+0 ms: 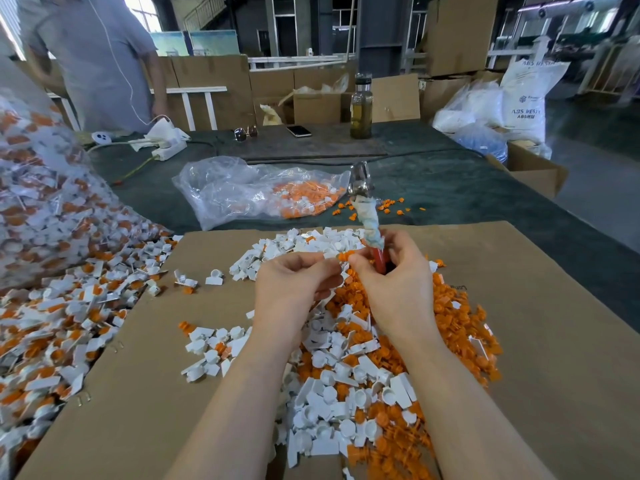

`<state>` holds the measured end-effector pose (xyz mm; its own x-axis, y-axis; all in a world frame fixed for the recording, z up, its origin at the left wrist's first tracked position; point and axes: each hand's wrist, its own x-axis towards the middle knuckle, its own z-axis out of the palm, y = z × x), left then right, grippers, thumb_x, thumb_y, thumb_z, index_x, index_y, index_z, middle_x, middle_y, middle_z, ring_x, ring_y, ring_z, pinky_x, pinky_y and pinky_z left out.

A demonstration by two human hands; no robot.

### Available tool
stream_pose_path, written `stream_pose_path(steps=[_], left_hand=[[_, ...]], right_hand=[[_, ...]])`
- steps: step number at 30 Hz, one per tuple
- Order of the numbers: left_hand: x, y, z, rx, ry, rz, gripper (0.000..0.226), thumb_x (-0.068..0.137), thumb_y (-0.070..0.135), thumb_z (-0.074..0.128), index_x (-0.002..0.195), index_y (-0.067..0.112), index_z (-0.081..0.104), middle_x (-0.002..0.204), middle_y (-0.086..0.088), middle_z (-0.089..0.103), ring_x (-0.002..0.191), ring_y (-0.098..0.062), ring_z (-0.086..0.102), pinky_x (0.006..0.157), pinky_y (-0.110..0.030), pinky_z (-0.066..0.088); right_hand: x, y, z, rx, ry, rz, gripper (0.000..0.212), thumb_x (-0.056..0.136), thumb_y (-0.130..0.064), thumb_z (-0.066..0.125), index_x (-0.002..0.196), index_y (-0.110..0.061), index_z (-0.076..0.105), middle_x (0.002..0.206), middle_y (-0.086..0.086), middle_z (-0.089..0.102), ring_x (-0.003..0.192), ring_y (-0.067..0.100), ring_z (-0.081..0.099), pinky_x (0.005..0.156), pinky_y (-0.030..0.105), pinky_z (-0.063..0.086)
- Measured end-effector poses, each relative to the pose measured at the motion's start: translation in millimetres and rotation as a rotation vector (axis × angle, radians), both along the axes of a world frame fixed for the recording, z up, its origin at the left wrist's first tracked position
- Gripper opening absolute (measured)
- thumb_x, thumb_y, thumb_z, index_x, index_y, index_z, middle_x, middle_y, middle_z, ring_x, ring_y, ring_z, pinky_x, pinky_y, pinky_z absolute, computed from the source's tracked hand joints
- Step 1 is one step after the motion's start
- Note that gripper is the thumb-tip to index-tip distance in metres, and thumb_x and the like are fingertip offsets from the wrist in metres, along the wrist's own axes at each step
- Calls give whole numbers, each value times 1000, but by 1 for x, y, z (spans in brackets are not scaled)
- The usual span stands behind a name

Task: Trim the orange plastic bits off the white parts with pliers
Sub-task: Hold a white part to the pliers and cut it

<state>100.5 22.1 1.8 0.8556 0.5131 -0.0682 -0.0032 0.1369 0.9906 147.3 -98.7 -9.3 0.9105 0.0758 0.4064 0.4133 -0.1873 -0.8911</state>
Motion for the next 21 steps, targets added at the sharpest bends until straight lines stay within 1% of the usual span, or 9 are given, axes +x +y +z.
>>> stream_pose_path(steps=[3, 6, 8, 11, 14, 17, 21], left_hand=[[0, -2, 1, -12, -12, -8, 5, 81, 7, 79, 83, 8, 74, 76, -10, 77, 74, -22, 76, 68, -26, 60], [-1, -4, 3, -28, -31, 0, 6, 81, 6, 79, 84, 7, 73, 75, -9, 77, 72, -21, 76, 66, -24, 60], [-1, -5, 3, -20, -45, 7, 7, 81, 6, 79, 85, 8, 73, 75, -8, 77, 72, -20, 76, 63, -23, 59], [-1, -8, 4, 16, -85, 6, 5, 81, 4, 79, 84, 6, 75, 74, -9, 76, 69, -18, 75, 58, -19, 55], [-1, -8, 4, 55, -105, 21, 5, 80, 4, 79, 82, 7, 76, 71, -9, 76, 66, -17, 74, 58, -17, 55], [-1, -9, 2, 139, -102, 40, 6, 80, 8, 81, 81, 13, 77, 70, -4, 76, 69, -18, 75, 63, -22, 58], [0, -10, 1, 241, -99, 78, 19, 79, 14, 83, 71, 29, 75, 68, 5, 75, 69, -11, 74, 66, -23, 59]], right_hand=[[-2, 1, 0, -23, -38, -38, 33, 83, -22, 75, 106, -32, 55, 95, -15, 66, 91, -7, 61, 74, 3, 47], [-3, 2, -1, -29, -87, -73, 33, 82, -22, 76, 102, -36, 52, 89, -19, 64, 88, -7, 61, 72, 7, 49], [-3, 3, -2, -31, -117, -88, 33, 82, -21, 76, 100, -35, 52, 84, -20, 62, 85, -7, 60, 70, 8, 49], [-4, 3, -3, -22, -153, -104, 33, 81, -17, 75, 98, -34, 52, 77, -20, 60, 80, -8, 60, 66, 5, 45], [-4, 3, -4, -18, -170, -112, 34, 81, -16, 75, 98, -33, 53, 76, -21, 60, 78, -11, 59, 66, 2, 43], [-3, 3, -4, -17, -186, -113, 32, 81, -14, 75, 99, -30, 53, 75, -21, 58, 77, -13, 58, 65, 1, 41], [-4, 4, -3, -22, -201, -119, 32, 81, -14, 75, 98, -30, 53, 75, -22, 57, 76, -14, 57, 65, 1, 42]])
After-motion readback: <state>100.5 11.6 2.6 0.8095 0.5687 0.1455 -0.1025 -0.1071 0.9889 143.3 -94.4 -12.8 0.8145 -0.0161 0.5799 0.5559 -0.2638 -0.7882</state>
